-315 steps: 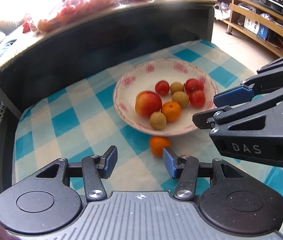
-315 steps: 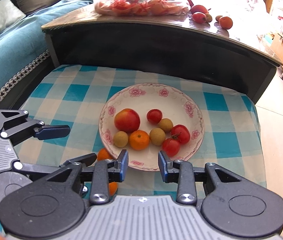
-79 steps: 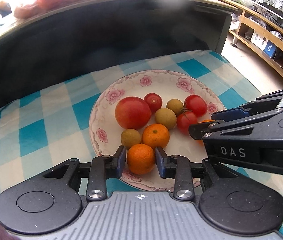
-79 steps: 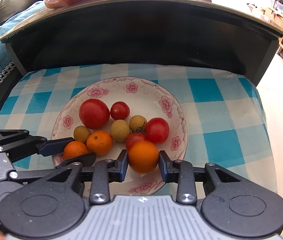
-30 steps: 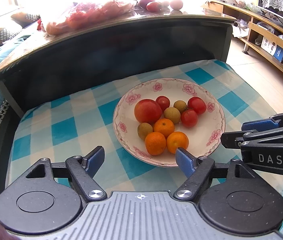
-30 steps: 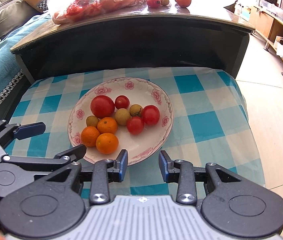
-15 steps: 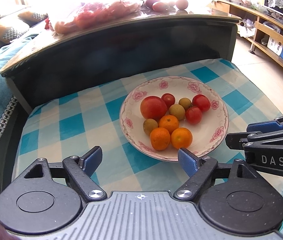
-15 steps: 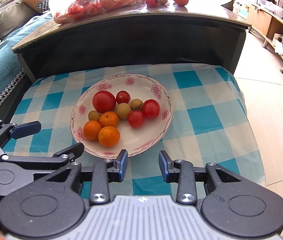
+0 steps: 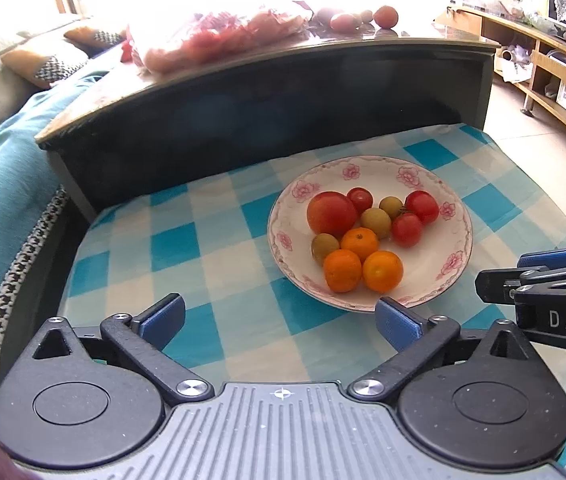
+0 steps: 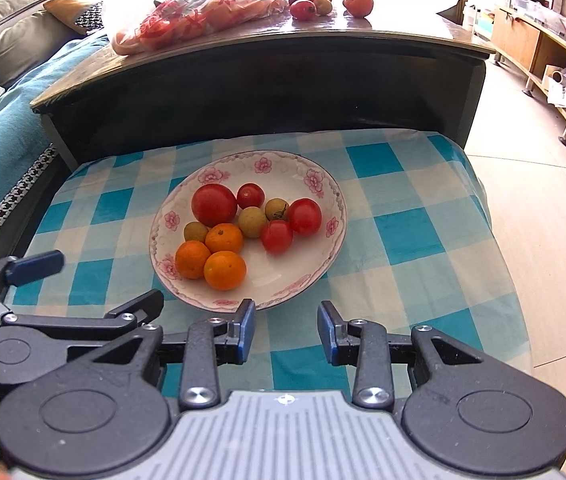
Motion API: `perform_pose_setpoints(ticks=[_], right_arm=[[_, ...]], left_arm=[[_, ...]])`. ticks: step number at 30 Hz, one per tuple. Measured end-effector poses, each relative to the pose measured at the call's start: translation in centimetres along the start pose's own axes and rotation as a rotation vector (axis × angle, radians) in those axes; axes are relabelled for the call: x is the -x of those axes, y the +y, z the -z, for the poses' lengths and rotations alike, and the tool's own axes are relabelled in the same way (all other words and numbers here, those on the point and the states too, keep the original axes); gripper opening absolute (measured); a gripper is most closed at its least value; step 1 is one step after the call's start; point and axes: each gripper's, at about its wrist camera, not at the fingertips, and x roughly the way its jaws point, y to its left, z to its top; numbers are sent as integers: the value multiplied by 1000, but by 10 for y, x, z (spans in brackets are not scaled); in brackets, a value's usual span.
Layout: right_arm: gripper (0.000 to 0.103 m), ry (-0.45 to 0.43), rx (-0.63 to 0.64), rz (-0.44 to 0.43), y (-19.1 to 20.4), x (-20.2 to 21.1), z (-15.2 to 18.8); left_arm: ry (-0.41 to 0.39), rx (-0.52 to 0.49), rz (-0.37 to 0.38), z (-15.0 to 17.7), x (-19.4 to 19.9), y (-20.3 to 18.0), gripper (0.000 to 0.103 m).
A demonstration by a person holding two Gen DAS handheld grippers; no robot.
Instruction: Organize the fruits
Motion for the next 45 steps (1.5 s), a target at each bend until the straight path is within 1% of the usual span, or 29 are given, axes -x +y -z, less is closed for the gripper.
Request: perform_pose_setpoints(ticks=[5,14,22,25,39,45], right_arm=[[36,-7,-12,-6,-1,7,5],[37,-6,-21,1,1,18,21],[37,-3,-24,-7,3,27,37],[37,-2,-23,-12,4,31,44],[38,23,-24,-13,8,41,69],[41,29,-21,-15,11,45,77]], left_arm=[[15,49,41,4,4,6,102],[20,89,34,17,17,9,103],[40,130,50,31,26,12,103],[44,134,41,36,29,11,103],[60,123,43,58,42,8,103],[63,130,38,62,47,10,103]])
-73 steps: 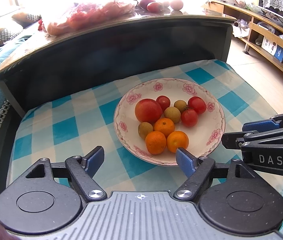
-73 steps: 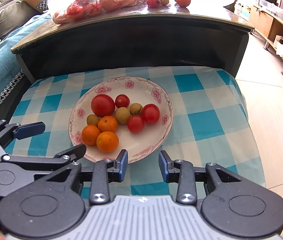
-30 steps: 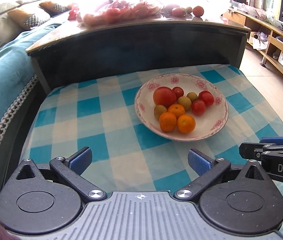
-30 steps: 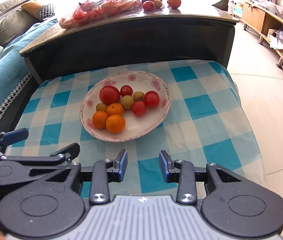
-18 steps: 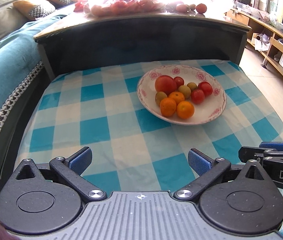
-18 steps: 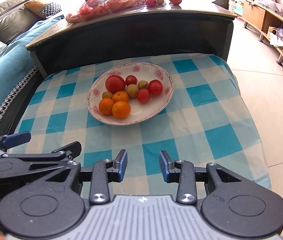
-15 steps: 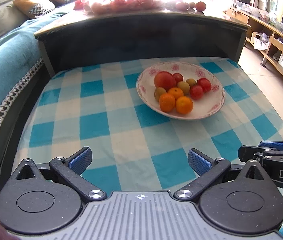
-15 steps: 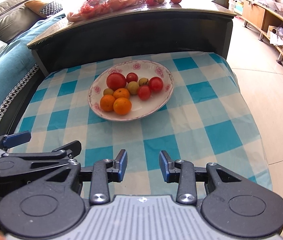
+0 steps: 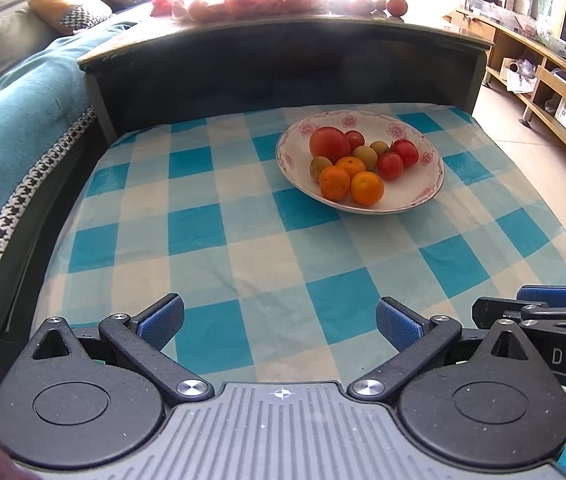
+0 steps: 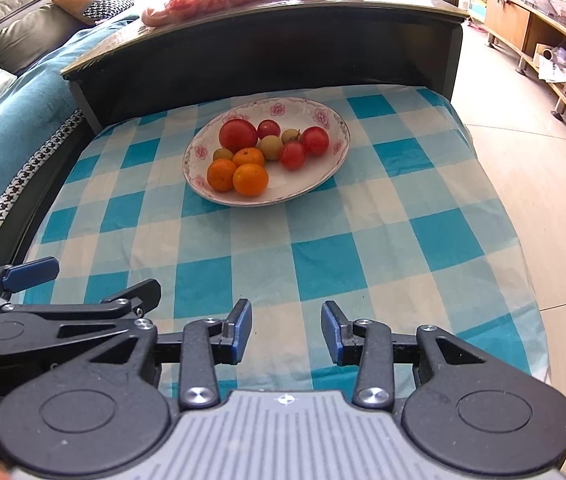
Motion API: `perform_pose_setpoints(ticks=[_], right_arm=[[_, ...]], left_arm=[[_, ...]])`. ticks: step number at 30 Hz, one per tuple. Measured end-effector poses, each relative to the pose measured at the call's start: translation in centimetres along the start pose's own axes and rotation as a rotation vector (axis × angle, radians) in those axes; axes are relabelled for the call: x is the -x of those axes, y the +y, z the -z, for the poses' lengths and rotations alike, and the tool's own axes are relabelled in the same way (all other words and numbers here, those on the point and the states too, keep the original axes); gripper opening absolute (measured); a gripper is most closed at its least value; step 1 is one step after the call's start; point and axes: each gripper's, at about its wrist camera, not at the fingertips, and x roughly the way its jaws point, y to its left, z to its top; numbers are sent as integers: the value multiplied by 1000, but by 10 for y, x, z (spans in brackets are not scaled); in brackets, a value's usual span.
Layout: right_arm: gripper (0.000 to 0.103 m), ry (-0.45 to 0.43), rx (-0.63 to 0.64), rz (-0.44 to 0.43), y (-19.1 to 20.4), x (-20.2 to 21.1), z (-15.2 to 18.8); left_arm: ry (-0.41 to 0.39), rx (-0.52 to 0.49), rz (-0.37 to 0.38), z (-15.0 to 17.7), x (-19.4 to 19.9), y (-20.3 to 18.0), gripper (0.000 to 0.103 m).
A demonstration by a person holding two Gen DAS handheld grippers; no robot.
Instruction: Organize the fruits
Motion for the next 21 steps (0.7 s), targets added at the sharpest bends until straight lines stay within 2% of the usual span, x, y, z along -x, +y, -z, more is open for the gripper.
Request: perform_pose_setpoints(ticks=[21], right_arm=[[41,20,16,-3,9,12,22]], left_arm=[[23,-14,-23,21,14,0,103]])
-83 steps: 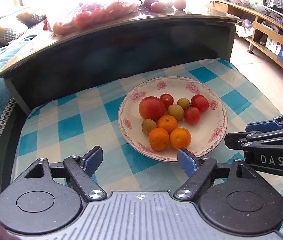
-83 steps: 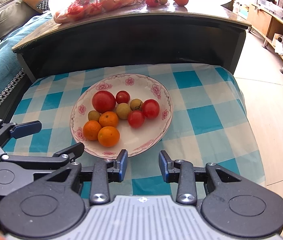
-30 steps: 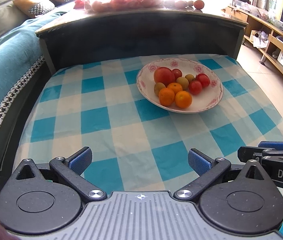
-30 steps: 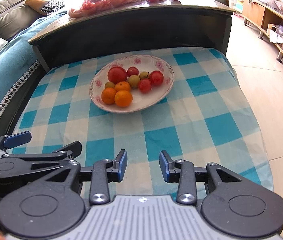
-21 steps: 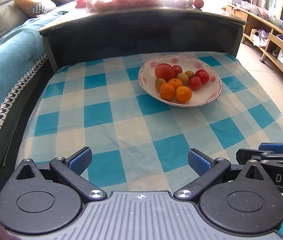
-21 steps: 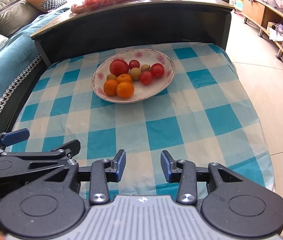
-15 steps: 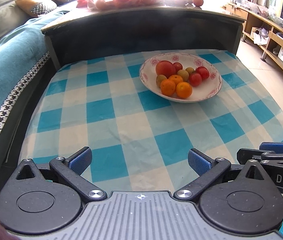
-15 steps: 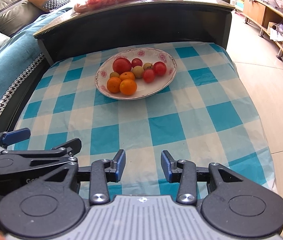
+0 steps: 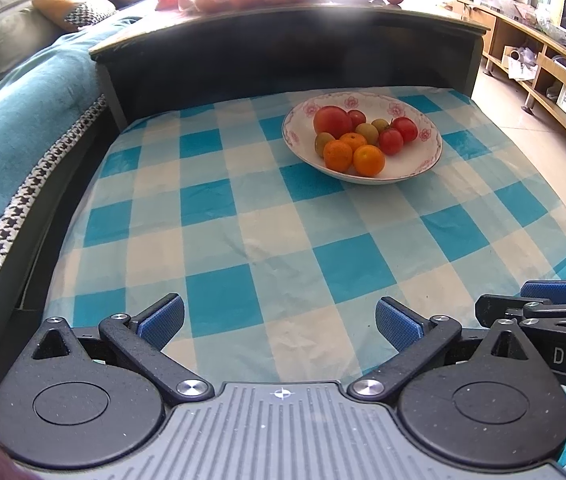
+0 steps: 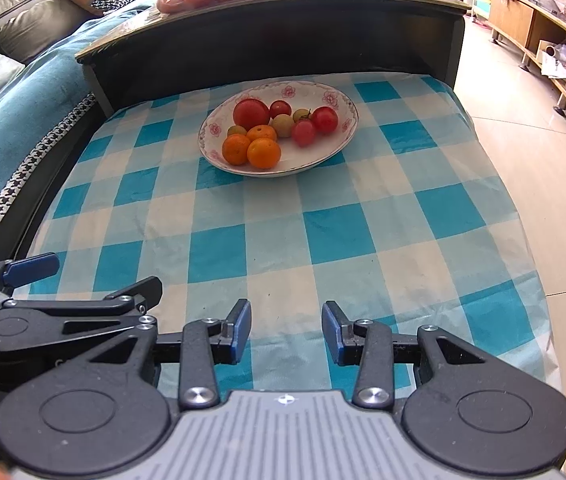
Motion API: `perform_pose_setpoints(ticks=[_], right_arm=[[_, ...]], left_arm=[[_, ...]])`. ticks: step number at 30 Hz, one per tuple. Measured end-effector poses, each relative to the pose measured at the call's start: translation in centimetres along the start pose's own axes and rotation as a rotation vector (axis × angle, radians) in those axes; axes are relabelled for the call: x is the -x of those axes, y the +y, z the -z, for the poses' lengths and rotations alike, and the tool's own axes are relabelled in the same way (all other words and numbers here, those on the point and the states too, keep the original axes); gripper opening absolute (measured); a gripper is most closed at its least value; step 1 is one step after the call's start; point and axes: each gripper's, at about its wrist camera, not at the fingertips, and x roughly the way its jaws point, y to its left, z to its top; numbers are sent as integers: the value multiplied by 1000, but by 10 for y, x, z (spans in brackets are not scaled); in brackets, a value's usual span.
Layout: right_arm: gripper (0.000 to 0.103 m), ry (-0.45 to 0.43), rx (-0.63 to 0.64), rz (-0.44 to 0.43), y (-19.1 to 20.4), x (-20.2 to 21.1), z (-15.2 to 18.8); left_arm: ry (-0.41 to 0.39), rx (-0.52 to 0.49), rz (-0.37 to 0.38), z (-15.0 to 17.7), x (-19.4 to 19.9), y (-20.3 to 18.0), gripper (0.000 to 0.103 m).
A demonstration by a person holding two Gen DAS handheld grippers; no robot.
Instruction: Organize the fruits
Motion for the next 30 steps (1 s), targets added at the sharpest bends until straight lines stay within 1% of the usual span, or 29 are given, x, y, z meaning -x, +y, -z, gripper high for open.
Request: perform_pose_setpoints(ticks=[30], right_arm=[[41,22,21,9,7,6,15]], left_arm=[[24,-19,-16,17,7,-1,102]])
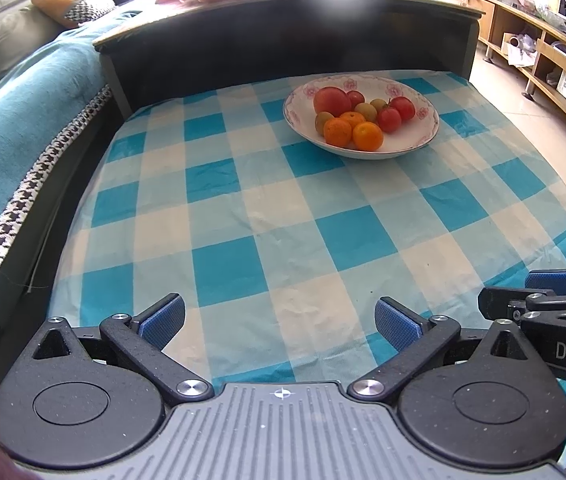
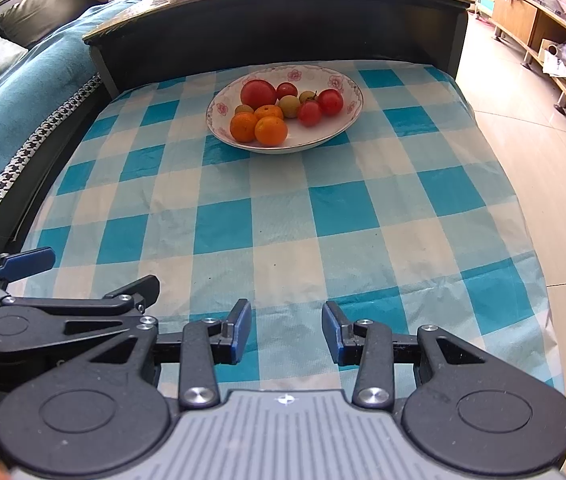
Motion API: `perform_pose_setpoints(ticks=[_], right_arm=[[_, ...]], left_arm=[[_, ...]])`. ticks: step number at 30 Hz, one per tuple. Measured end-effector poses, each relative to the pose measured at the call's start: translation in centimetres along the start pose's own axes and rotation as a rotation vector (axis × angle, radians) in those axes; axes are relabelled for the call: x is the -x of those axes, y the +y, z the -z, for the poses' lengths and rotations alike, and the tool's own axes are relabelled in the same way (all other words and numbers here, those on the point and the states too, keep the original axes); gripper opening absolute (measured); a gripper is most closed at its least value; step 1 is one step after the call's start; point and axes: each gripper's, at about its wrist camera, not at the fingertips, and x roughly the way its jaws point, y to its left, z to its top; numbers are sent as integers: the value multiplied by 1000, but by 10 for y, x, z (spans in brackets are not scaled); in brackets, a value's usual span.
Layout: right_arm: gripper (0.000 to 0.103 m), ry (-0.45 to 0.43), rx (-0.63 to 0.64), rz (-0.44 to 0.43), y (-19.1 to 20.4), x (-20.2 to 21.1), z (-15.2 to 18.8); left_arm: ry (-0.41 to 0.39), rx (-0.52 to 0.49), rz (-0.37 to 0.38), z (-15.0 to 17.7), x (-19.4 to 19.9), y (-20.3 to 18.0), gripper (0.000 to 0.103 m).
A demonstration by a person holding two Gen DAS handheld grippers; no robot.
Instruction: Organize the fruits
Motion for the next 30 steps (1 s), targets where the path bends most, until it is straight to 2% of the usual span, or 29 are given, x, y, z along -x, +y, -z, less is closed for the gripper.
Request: perform_pose_setpoints(ticks=[30], right_arm=[[41,-5,0,-2,2,7,4]], left_arm=[[-10,-1,0,4,9,-1,102]])
